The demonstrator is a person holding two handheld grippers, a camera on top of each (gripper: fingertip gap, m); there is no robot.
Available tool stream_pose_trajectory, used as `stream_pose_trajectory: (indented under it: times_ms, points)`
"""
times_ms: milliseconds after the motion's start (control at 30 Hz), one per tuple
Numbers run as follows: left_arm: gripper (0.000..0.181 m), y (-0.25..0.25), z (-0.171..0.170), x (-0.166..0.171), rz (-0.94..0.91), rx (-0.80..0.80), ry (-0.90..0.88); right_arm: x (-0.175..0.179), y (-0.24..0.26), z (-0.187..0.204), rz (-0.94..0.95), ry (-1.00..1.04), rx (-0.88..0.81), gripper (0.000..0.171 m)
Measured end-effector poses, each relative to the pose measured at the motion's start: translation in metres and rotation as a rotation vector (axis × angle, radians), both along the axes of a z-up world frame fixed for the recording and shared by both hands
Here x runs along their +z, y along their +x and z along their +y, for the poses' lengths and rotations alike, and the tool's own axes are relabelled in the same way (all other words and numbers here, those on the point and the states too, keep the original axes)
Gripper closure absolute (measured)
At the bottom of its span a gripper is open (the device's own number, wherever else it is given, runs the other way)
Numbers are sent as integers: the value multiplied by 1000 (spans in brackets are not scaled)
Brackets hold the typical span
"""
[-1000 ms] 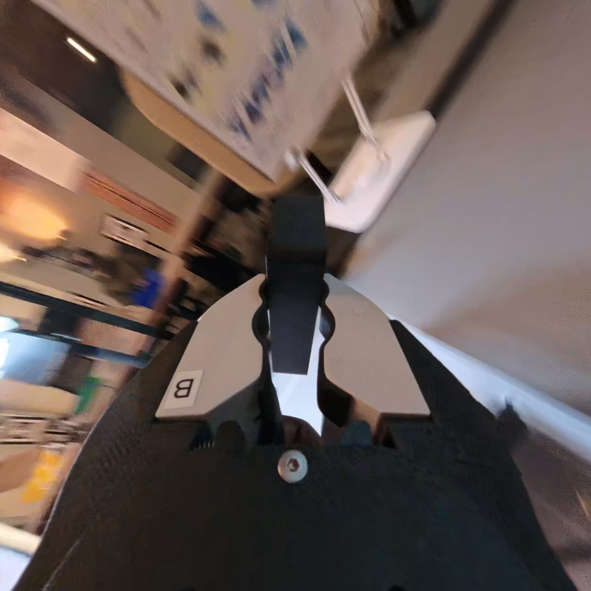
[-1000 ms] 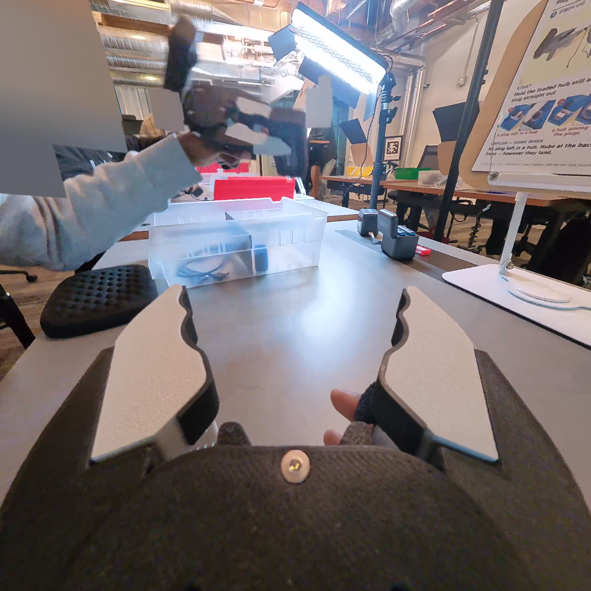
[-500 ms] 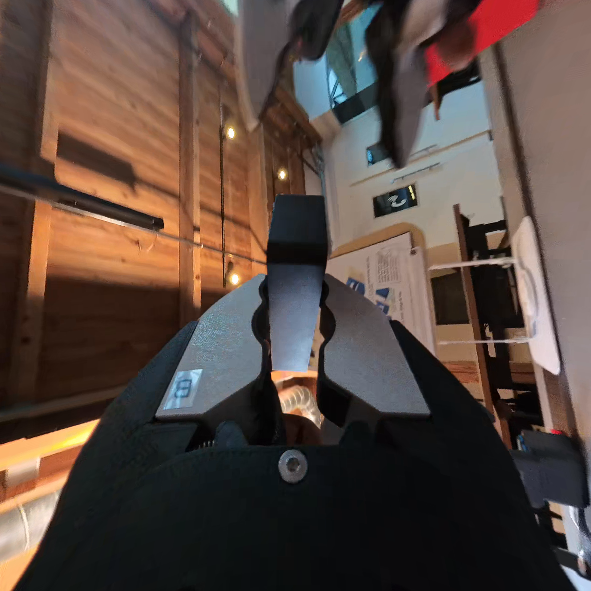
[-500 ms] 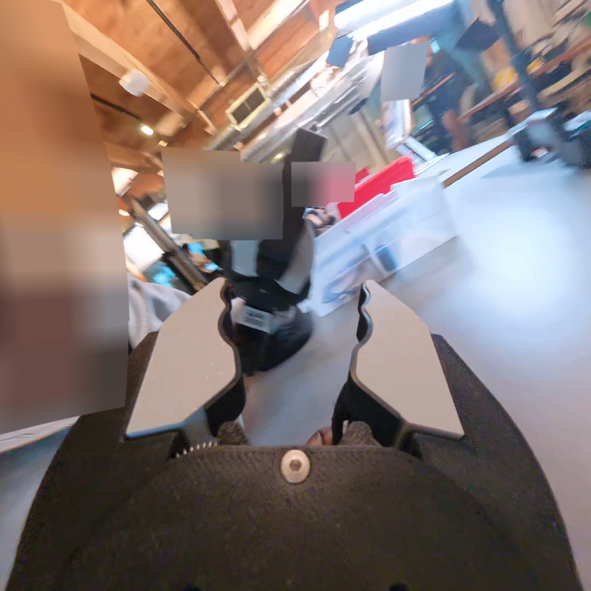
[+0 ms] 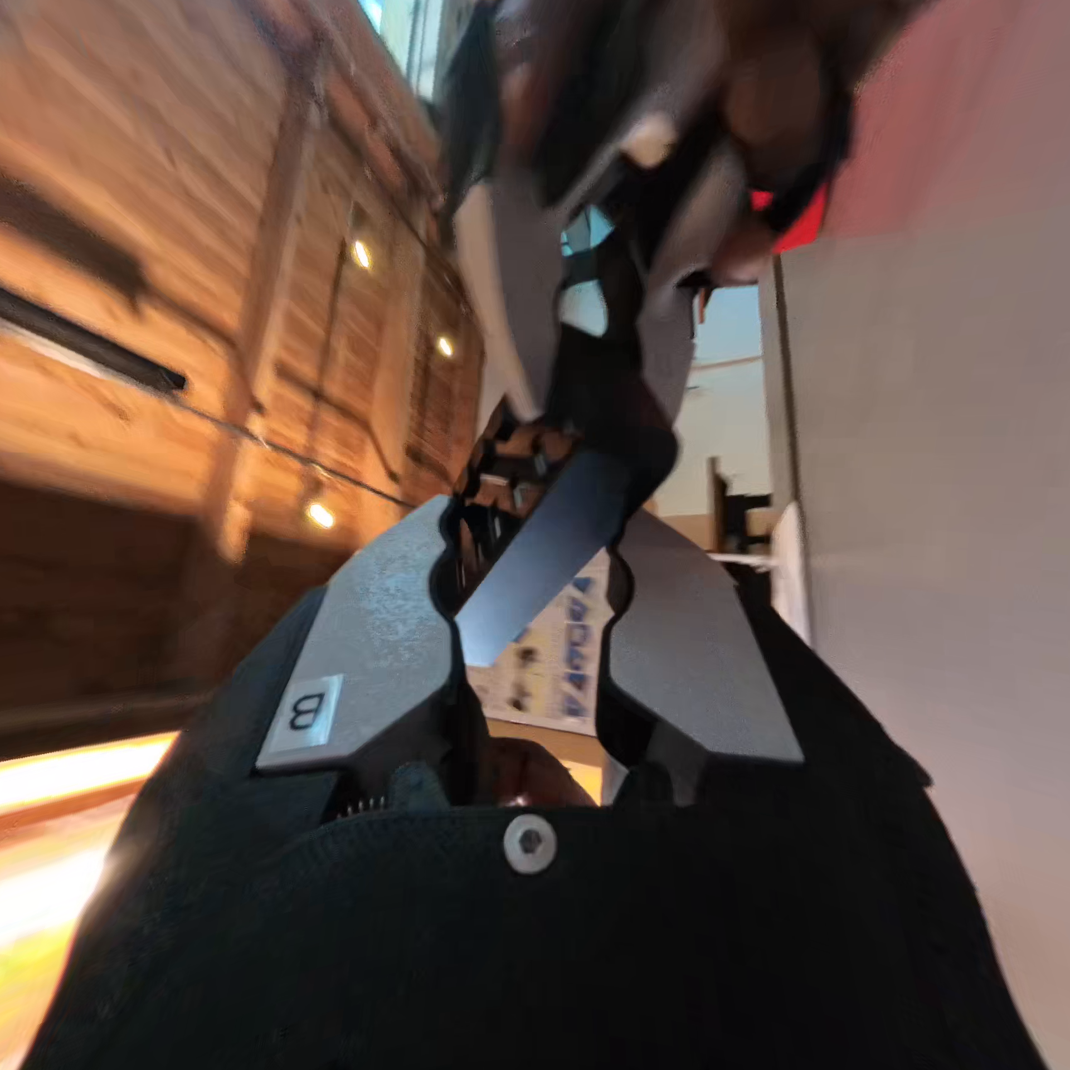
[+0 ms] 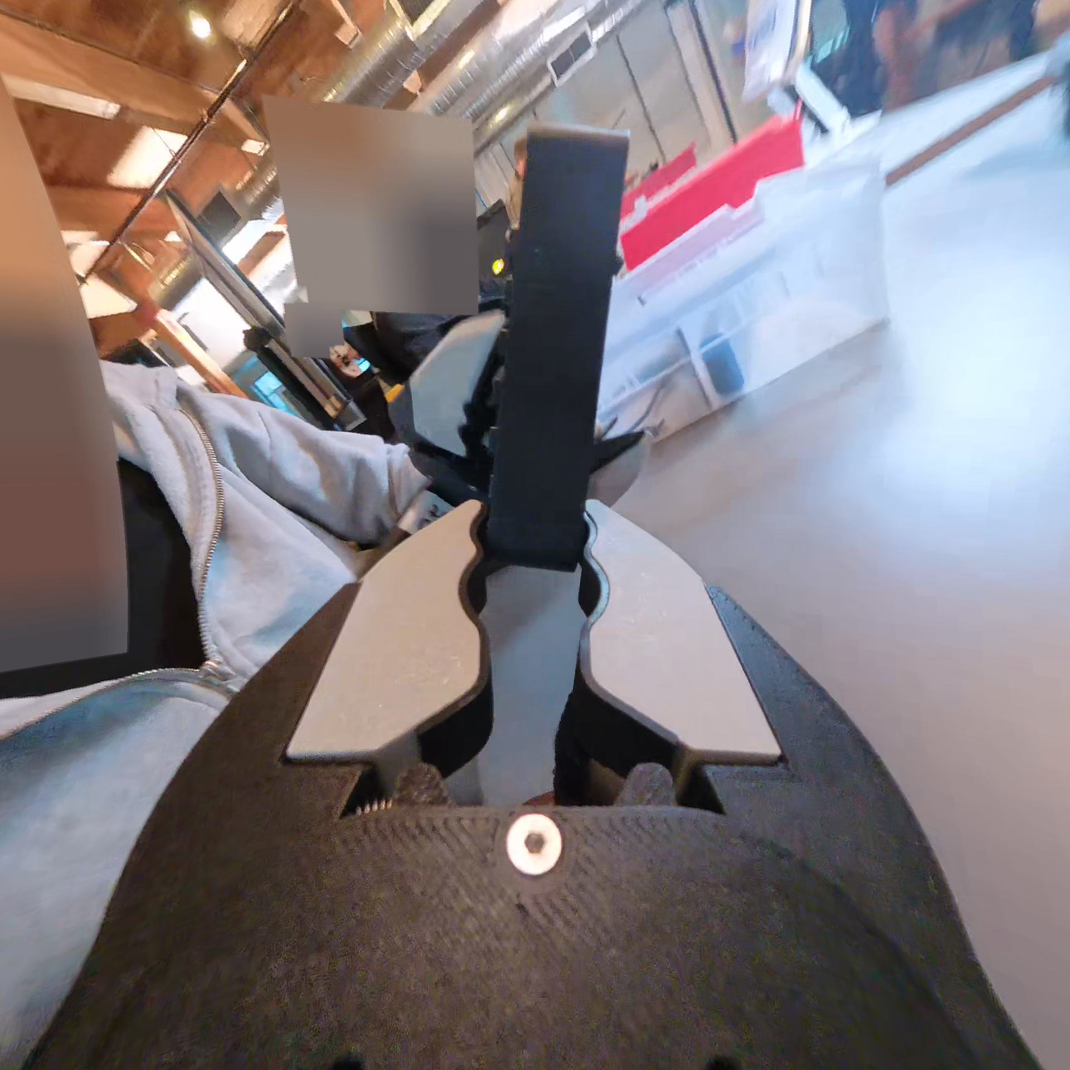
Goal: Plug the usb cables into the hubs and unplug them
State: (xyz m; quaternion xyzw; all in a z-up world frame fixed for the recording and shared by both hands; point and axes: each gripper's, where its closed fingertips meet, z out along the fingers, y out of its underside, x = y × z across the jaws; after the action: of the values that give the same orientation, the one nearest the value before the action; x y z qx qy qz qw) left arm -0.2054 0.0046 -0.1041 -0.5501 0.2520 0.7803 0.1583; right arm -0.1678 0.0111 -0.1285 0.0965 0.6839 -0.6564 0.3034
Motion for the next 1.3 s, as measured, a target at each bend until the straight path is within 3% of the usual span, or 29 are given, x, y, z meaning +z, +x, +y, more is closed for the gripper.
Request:
stream_pose_trajectory:
  times_ms: [67, 133, 200, 267, 400, 433, 500, 567, 600, 667, 733, 767, 833, 900, 967, 1067, 1100, 1167, 1200, 1300]
  points:
    - [108, -5, -6, 12, -208, -18, 243, 12, -2, 4, 53, -75, -35, 143]
    - [103, -6, -6, 15, -428, -50, 426, 27, -2, 8, -1, -153, -30, 141]
    - [101, -6, -6, 16, -496, -49, 505, 33, -3, 10, -71, -196, -18, 140]
    - [100, -6, -7, 16, -449, -28, 481, 31, -3, 10, -103, -190, -8, 140]
    - [94, -15, -31, 30, -84, 159, 265, 31, -24, 15, -150, -212, -107, 143]
    - [94, -19, -38, 30, -69, 191, 274, 33, -32, 19, -164, -232, -145, 144]
    - [94, -32, -49, 15, -342, 201, 507, 39, -43, 27, -167, -274, -211, 143]
    - [93, -34, -36, -8, -853, 79, 878, 47, -47, 34, -174, -332, -232, 144]
    - [92, -22, -14, -16, -1196, -75, 1053, 50, -47, 37, -179, -360, -233, 144]
    - [86, 6, 18, 2, -1772, -502, 1405, 55, -45, 38, -180, -394, -219, 144]
    - [95, 13, 21, 21, -2067, -831, 1650, 53, -39, 33, -178, -386, -194, 144]
    - [103, 12, 20, 21, -2125, -898, 1697, 51, -36, 29, -175, -369, -180, 144]
    - [122, 12, 22, 14, -2112, -891, 1658, 44, -29, 20, -158, -323, -156, 144]
    - [153, 14, 21, 13, -1986, -859, 1586, 37, -21, 12, -132, -270, -128, 143]
    - [154, 15, 19, 13, -1884, -812, 1518, 36, -19, 10, -112, -263, -121, 143]
    - [154, 17, 18, 6, -1933, -752, 1449, 27, -15, 10, -82, -180, -88, 141]
    - [154, 18, 17, 1, -1946, -716, 1404, 23, -16, 10, -54, -143, -95, 133]
    - [154, 22, 19, -13, -2009, -613, 1277, 20, -23, 11, 17, -115, -172, 94]
    - [154, 27, 21, -20, -2050, -569, 1212, 21, -25, 13, 52, -108, -196, 82]
    - [154, 41, 28, -35, -2141, -499, 1070, 22, -31, 16, 111, -70, -235, 69]
